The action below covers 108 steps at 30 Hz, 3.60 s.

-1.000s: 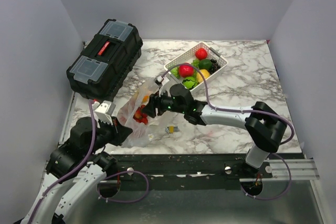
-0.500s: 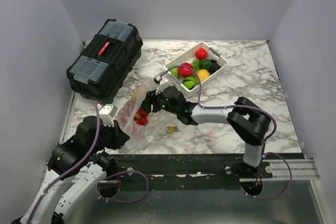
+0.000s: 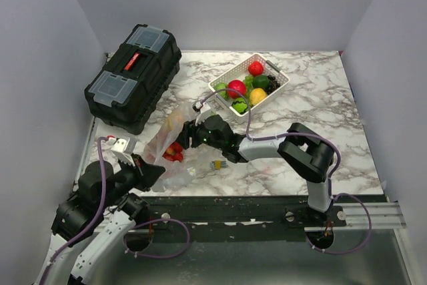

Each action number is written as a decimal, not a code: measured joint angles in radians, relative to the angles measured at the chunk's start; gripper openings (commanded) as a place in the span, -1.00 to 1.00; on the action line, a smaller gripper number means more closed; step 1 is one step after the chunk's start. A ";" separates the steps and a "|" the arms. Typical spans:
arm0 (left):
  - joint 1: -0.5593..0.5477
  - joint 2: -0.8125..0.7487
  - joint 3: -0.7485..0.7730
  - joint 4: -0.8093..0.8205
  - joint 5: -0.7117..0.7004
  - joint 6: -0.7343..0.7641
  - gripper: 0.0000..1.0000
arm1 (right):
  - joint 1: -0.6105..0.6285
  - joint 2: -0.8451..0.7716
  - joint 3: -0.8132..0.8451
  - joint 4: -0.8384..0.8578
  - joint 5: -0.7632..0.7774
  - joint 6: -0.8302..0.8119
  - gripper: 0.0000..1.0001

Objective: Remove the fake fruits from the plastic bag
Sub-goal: Take out the fake fruit from the plastic bag, then place the fake fruit in the bin.

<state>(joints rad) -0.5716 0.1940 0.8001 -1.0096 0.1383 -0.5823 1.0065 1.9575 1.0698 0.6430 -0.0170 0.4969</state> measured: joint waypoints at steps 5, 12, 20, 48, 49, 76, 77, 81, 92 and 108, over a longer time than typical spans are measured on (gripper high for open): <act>0.000 -0.023 -0.029 0.097 0.034 -0.002 -1.00 | 0.002 0.001 -0.024 0.013 -0.010 0.001 0.36; 0.000 0.017 -0.044 0.135 0.073 0.002 -1.00 | 0.002 0.081 0.095 0.040 -0.045 0.054 0.53; 0.000 0.021 -0.046 0.148 0.079 0.006 -1.00 | 0.008 0.246 0.217 0.058 -0.059 0.102 0.47; 0.000 0.115 -0.028 0.048 -0.032 -0.032 -1.00 | 0.041 -0.198 -0.169 0.112 0.262 -0.047 -0.99; 0.000 0.117 -0.028 0.048 -0.034 -0.032 -1.00 | 0.041 -0.205 -0.175 0.112 0.261 -0.054 -0.99; 0.000 0.204 -0.021 0.046 -0.092 -0.024 -1.00 | 0.045 -0.474 -0.212 0.035 0.041 -0.153 -0.99; 0.000 0.206 -0.021 0.043 -0.089 -0.024 -1.00 | 0.045 -0.488 -0.208 0.035 0.034 -0.153 -0.99; 0.000 0.206 -0.021 0.045 -0.072 -0.016 -1.00 | 0.045 -0.551 -0.200 0.021 0.028 -0.157 -0.99; 0.000 0.207 -0.021 0.051 -0.062 -0.003 -1.00 | 0.045 -0.656 -0.054 -0.097 0.211 -0.274 -0.99; 0.000 0.215 -0.021 0.051 -0.056 0.010 -1.00 | -0.321 -0.687 -0.048 -0.236 0.556 -0.302 -0.99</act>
<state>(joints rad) -0.5716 0.4088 0.7788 -0.9585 0.0818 -0.5728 0.6853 1.2705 1.0214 0.4068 0.5392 0.1951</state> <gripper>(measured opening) 0.003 0.014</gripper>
